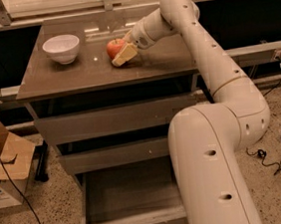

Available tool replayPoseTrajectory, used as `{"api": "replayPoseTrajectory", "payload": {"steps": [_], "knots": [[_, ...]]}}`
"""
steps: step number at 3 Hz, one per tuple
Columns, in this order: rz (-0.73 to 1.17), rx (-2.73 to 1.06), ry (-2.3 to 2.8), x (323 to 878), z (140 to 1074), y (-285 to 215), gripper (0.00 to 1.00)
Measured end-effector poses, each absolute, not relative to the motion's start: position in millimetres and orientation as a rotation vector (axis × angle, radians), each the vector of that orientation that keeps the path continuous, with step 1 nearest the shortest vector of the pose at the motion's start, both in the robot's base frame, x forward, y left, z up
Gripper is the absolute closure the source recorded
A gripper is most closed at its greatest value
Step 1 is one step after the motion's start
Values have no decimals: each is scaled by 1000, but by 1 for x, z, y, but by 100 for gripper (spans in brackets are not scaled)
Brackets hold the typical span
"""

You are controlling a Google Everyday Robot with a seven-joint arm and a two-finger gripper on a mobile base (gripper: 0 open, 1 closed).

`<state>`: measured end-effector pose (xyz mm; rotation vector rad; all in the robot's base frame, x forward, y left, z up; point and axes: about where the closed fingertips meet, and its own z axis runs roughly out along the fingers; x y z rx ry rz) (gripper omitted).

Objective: Place apple into bottom drawer

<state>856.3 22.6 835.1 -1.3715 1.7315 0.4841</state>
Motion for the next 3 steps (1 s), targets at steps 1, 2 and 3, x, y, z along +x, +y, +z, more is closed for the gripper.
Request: {"api": "replayPoseTrajectory", "payload": {"steps": [1, 2, 3], "knots": [[505, -1372, 1705, 852, 843, 27, 100], [519, -1431, 1683, 833, 856, 35, 100], [534, -1510, 1654, 799, 870, 38, 100]]}}
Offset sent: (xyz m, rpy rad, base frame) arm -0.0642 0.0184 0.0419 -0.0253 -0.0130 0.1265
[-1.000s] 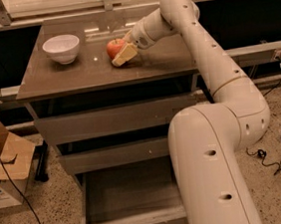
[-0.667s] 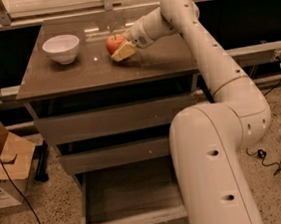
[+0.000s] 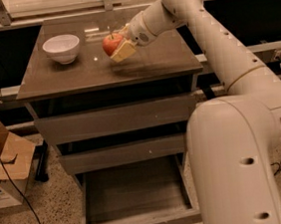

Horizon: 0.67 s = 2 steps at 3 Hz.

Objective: Place apple into bottom drawer

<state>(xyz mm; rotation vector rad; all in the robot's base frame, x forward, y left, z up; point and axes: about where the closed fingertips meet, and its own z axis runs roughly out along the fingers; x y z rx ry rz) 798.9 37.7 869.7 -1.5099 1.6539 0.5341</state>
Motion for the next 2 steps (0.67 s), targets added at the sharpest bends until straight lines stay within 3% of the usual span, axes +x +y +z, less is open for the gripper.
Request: {"api": "replayPoseTrajectory", "payload": {"steps": [2], "knots": [[464, -1464, 1611, 684, 967, -12, 100]]}}
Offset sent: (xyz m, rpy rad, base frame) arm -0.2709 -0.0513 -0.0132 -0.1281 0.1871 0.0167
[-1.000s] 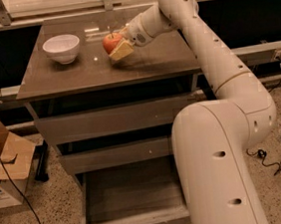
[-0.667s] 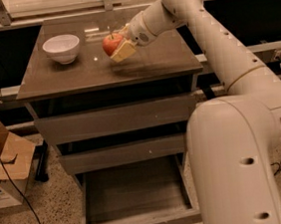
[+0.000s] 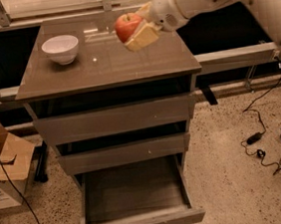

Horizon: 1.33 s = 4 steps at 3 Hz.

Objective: Place apple into bottom drawer

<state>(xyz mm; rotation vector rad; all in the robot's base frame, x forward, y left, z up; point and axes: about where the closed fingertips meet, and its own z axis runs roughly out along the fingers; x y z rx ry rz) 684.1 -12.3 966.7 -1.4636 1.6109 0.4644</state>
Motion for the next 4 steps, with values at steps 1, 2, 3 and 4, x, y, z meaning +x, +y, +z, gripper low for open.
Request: {"api": "replayPoseTrajectory", "payload": {"steps": [1, 2, 3, 4], "knots": [[462, -1464, 1629, 612, 980, -30, 100], [450, -1440, 1718, 551, 967, -35, 100], [458, -1350, 1811, 500, 955, -14, 100], [518, -1239, 1979, 465, 886, 30, 100]]}}
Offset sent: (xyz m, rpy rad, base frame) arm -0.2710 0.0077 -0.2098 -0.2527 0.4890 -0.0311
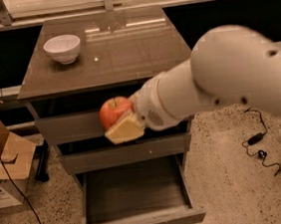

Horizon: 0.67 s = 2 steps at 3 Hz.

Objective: Place apple into bottom drawer

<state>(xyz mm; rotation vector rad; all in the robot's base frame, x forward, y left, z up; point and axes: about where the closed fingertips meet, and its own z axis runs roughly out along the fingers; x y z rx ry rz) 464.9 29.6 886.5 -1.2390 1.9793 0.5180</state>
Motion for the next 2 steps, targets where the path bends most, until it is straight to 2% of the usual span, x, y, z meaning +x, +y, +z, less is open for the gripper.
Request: {"api": "replayPoseTrajectory", "payload": {"steps": [1, 2], "knots": [[533, -1247, 2040, 452, 859, 26, 100], [502, -1247, 2046, 467, 846, 26, 100]]}}
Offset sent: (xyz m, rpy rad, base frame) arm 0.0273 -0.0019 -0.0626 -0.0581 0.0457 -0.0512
